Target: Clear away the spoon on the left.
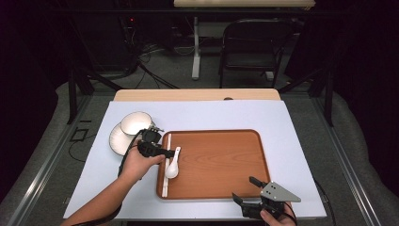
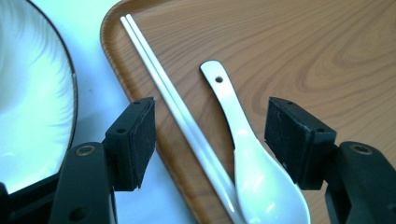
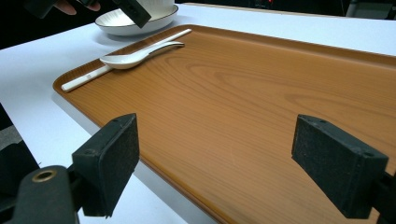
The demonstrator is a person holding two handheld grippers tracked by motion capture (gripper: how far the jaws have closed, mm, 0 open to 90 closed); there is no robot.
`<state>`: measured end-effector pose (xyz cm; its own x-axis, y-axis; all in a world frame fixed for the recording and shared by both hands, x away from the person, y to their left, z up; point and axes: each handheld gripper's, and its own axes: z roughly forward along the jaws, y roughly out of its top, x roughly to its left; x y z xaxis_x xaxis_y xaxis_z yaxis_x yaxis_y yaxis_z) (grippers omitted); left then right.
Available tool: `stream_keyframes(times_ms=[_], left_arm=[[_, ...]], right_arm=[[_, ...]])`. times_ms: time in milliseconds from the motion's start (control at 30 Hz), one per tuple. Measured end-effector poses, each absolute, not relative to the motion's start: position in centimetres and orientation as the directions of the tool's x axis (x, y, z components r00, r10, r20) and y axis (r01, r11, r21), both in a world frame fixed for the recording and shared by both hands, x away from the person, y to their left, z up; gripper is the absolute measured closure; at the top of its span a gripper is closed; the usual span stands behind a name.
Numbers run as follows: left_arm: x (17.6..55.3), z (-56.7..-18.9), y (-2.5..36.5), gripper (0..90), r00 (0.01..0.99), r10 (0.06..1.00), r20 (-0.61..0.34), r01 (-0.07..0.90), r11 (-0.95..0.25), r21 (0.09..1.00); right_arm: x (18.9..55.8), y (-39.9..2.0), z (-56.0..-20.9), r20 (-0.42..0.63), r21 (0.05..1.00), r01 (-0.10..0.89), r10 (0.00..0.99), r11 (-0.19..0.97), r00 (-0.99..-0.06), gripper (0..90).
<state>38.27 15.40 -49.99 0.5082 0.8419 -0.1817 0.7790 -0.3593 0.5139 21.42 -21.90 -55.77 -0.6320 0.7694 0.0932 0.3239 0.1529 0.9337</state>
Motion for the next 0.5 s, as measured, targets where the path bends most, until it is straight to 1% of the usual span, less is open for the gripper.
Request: stream_keyframes(times_ms=[500], left_arm=[[37.5,-48.9,18.2,33.6,0.461,0.87,-0.176,0.795,-0.317,0.518]], right_arm=[[21.4,-21.9,-55.8,0.094,0.934,0.325,0.77,0.152,-0.631,14.4]])
